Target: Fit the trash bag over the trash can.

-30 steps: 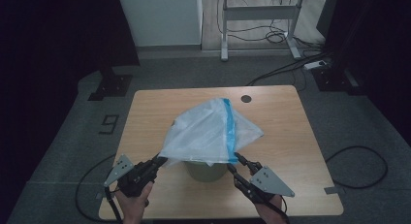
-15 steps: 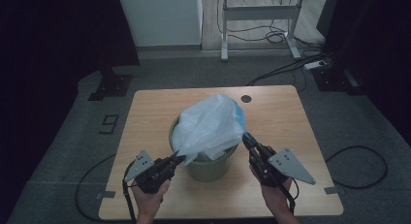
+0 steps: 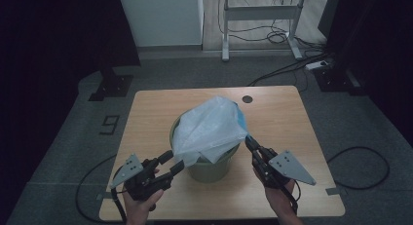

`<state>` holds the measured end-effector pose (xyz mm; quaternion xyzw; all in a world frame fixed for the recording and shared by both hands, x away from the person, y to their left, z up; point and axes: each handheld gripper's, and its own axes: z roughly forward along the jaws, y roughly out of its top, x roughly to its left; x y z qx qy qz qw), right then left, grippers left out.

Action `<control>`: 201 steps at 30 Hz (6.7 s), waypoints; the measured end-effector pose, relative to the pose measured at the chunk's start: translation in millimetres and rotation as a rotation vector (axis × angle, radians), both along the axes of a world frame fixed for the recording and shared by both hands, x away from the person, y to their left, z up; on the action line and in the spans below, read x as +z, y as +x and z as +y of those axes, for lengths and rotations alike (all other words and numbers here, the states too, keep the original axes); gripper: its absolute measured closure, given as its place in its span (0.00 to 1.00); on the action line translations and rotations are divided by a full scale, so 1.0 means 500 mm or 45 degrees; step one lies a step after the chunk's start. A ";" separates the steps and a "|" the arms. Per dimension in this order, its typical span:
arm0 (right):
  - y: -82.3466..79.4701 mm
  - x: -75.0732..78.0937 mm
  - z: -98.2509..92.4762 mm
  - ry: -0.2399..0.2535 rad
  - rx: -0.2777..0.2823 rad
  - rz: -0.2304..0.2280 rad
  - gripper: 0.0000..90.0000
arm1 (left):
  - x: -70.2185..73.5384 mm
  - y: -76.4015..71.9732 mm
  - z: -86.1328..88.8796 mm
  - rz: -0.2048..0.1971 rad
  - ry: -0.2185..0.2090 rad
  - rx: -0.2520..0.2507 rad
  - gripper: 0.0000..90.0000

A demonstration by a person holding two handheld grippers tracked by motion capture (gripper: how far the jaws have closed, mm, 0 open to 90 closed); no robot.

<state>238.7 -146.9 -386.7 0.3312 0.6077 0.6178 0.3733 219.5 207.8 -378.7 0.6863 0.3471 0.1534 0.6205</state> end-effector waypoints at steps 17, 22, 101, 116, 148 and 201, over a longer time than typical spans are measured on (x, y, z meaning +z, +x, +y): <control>-0.001 -0.005 0.003 -0.159 0.018 -0.060 0.98 | 0.089 0.103 -0.028 0.032 0.131 0.051 0.47; -0.002 -0.004 0.011 -0.176 0.029 -0.071 0.98 | 0.086 0.137 -0.055 0.095 0.182 0.009 0.47; -0.037 -0.052 0.072 -0.208 0.220 0.027 0.99 | -0.006 0.070 0.100 0.030 -0.216 0.015 0.84; -0.037 -0.045 0.076 -0.291 0.235 -0.009 0.99 | 0.090 0.166 0.033 0.050 0.131 -0.050 0.52; -0.083 -0.067 0.072 -0.332 0.305 0.008 0.99 | 0.038 0.142 0.062 -0.058 0.012 0.090 1.00; 0.103 -0.009 0.083 -0.090 0.257 0.387 0.89 | -0.023 0.118 0.079 -0.031 -0.128 0.084 1.00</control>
